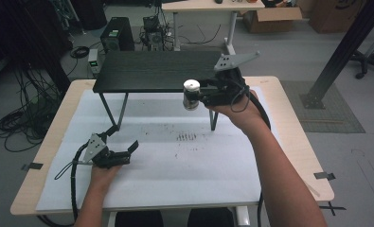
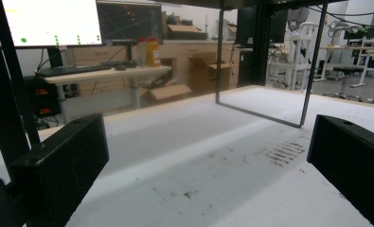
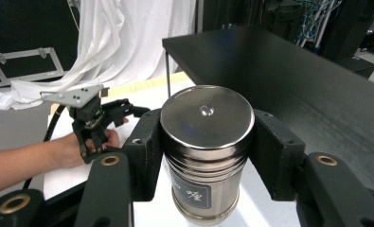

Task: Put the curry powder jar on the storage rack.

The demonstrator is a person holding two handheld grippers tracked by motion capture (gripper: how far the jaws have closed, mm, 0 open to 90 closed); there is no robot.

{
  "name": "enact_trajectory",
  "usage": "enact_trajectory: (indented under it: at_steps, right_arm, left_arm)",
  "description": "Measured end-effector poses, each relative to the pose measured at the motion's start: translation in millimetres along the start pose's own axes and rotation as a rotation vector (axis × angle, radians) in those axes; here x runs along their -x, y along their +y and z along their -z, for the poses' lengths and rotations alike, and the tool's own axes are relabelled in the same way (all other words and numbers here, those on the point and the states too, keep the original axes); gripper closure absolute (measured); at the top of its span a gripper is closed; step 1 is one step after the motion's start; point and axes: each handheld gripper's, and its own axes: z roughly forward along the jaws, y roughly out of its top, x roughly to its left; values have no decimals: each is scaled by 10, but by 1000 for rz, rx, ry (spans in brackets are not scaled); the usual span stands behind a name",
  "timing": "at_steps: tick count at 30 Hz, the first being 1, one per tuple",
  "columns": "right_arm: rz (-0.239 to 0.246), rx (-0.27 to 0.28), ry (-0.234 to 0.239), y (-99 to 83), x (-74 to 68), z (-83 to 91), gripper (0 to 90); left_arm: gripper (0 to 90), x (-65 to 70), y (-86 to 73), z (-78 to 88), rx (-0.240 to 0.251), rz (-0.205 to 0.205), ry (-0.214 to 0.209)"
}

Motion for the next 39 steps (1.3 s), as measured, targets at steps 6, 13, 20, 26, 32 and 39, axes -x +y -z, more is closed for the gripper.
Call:
enact_trajectory:
  at_steps: [6, 13, 20, 26, 32, 39]
  right_arm:
    - [-14, 9, -10, 161, 65, 4, 487]
    - [-37, 16, -27, 348, 149, -19, 487]
    - [-60, 12, -50, 435, 244, -68, 487]
    - [-68, 5, -75, 522, 319, -113, 487]
    - [-74, -11, -101, 561, 386, -186, 487]
    - [-89, -23, -114, 535, 473, -273, 487]
  left_arm:
    - [2, 0, 0, 0, 0, 0, 0]
    - [2, -1, -1, -1, 2, 2, 0]
    - [2, -2, -1, -1, 1, 4, 0]
    - [2, -2, 0, -1, 0, 4, 0]
    - [2, 0, -1, 0, 0, 1, 1]
    - [2, -1, -1, 0, 0, 4, 0]
